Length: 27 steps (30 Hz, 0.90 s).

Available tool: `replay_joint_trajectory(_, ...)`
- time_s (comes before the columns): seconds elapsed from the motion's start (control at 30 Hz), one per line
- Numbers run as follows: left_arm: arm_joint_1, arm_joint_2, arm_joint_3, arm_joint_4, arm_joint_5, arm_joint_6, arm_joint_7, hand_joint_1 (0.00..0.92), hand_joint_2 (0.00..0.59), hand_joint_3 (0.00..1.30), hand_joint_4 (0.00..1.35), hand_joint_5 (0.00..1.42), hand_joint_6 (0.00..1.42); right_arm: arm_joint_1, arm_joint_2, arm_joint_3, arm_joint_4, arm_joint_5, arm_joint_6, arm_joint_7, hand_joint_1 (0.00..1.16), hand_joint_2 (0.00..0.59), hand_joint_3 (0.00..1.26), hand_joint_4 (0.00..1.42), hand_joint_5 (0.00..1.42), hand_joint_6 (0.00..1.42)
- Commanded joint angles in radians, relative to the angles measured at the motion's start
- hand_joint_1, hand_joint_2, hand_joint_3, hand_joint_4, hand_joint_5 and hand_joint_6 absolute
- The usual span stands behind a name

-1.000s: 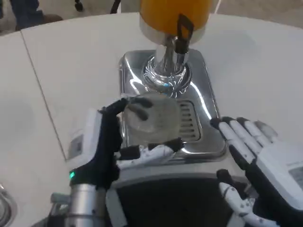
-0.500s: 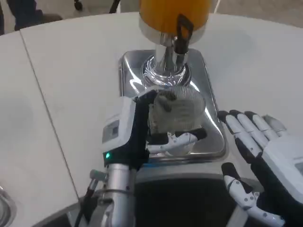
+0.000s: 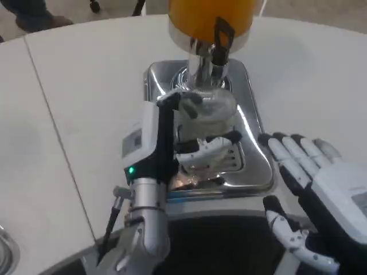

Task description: Grasp the cup under the faucet to collect the drink, then remove the cup.

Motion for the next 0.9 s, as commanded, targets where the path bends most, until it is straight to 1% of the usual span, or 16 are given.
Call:
replay_joint_trajectory(0.03,-0.006,0.006,-0.013,0.032,-0.002,0.008,0.03,0.648,0.086,1.07,1.12,1.39,1.42,-0.025,-0.004,-0.003,0.034,0.007,0.01,-0.002,0.07,0.586,0.0,0.0,0.0,0.0)
replay_joint_trajectory(0.13,0.0,0.009,-0.02,0.037,-0.007,0.007,0.032,0.615,0.085,0.96,1.13,1.32,1.42,-0.032,-0.009,0.0,0.045,0.01,0.006,-0.001,0.07,0.586,0.0,0.0,0.0,0.0)
replay_joint_trajectory(0.17,0.002,0.011,-0.021,0.036,-0.01,0.004,0.03,0.597,0.087,0.91,1.12,1.3,1.42,-0.034,-0.01,0.001,0.05,0.014,0.006,0.0,0.07,0.586,0.0,0.0,0.0,0.0)
replay_joint_trajectory(0.2,0.005,0.014,-0.022,0.033,-0.014,-0.001,0.025,0.581,0.084,0.87,1.08,1.28,1.42,-0.035,-0.01,0.002,0.054,0.017,0.007,0.001,0.07,0.586,0.0,0.0,0.0,0.0)
replay_joint_trajectory(0.23,0.007,0.016,-0.022,0.031,-0.017,-0.005,0.022,0.564,0.08,0.8,1.0,1.24,1.41,-0.035,-0.01,0.004,0.056,0.017,0.007,-0.003,0.06,0.586,0.0,0.0,0.0,0.0)
replay_joint_trajectory(0.33,0.017,0.028,-0.037,0.015,-0.017,-0.003,0.002,0.503,0.067,0.52,0.66,1.09,1.31,-0.038,0.001,0.009,0.059,0.008,0.013,-0.014,0.06,0.586,0.0,0.0,0.0,0.0)
replay_joint_trajectory(0.4,0.023,0.031,-0.044,0.008,-0.02,0.007,-0.009,0.47,0.059,0.42,0.52,1.01,1.25,-0.043,0.003,0.013,0.064,0.008,0.014,-0.014,0.06,0.586,0.0,0.0,0.0,0.0)
replay_joint_trajectory(0.47,0.028,0.038,-0.051,0.004,-0.019,0.012,-0.019,0.432,0.052,0.31,0.39,0.92,1.15,-0.052,-0.002,0.017,0.072,0.016,0.014,-0.002,0.06,0.586,0.0,0.0,0.0,0.0)
replay_joint_trajectory(0.53,0.029,0.043,-0.054,0.004,-0.022,0.013,-0.03,0.416,0.049,0.26,0.33,0.88,1.09,-0.053,0.001,0.02,0.074,0.013,0.017,-0.005,0.06,0.586,0.0,0.0,0.0,0.0)
replay_joint_trajectory(0.63,0.028,0.046,-0.051,0.006,-0.032,0.008,-0.044,0.4,0.053,0.22,0.28,0.84,1.01,-0.056,0.004,0.028,0.076,0.009,0.02,-0.008,0.06,0.586,0.0,0.0,0.0,0.0)
replay_joint_trajectory(0.77,0.029,0.058,-0.054,0.0,-0.029,-0.004,-0.044,0.394,0.049,0.18,0.2,0.79,0.95,-0.068,0.009,0.044,0.083,-0.001,0.029,-0.007,0.05,0.586,0.0,0.0,0.0,0.0)
replay_joint_trajectory(0.9,0.035,0.063,-0.049,-0.013,-0.036,-0.009,-0.052,0.388,0.049,0.15,0.14,0.7,0.8,-0.069,0.005,0.046,0.082,0.004,0.023,-0.012,0.05,0.586,0.0,0.0,0.0,0.0)
